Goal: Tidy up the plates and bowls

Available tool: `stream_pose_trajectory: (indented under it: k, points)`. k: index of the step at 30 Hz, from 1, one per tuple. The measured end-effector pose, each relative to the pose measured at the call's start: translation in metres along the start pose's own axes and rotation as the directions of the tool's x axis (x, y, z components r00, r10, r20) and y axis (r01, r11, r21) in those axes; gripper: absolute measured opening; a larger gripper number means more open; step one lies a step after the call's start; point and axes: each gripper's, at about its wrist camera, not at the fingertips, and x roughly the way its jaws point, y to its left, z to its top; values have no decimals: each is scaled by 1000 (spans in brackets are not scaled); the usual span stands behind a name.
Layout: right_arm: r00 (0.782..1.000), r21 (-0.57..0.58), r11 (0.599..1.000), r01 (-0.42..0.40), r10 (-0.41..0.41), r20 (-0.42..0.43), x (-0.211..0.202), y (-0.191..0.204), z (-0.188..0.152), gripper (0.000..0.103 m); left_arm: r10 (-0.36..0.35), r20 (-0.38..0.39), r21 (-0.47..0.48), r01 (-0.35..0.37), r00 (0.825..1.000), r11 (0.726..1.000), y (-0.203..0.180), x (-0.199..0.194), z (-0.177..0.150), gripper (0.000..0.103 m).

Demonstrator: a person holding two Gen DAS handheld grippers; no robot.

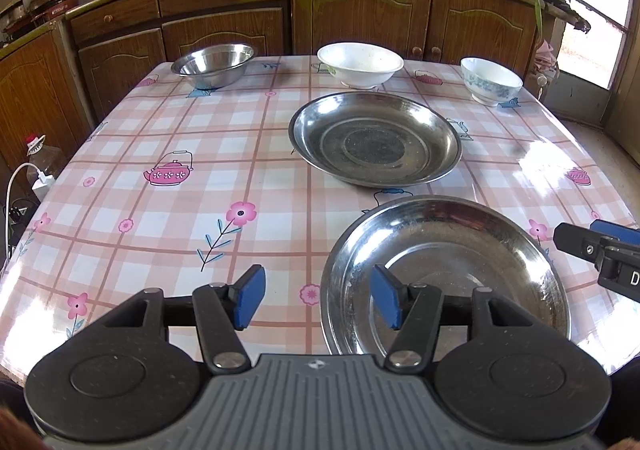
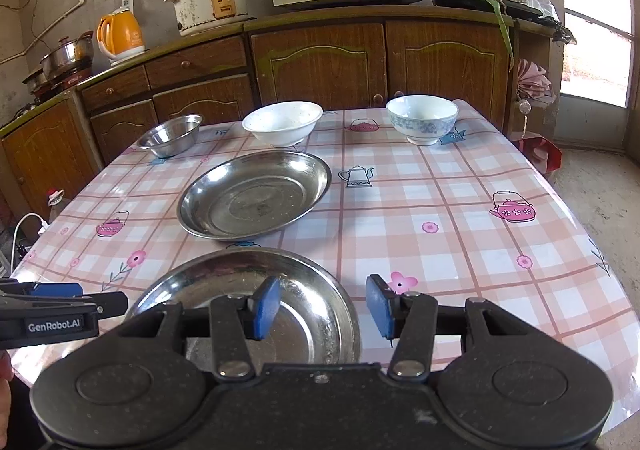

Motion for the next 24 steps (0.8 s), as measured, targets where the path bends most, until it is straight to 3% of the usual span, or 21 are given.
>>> stream_pose_trajectory:
  k: [24]
  points:
    - [1000,-1,1000,-17,17,8,0,5,10,70,9,13,-31,-8,1000,999,11,-1,9,65]
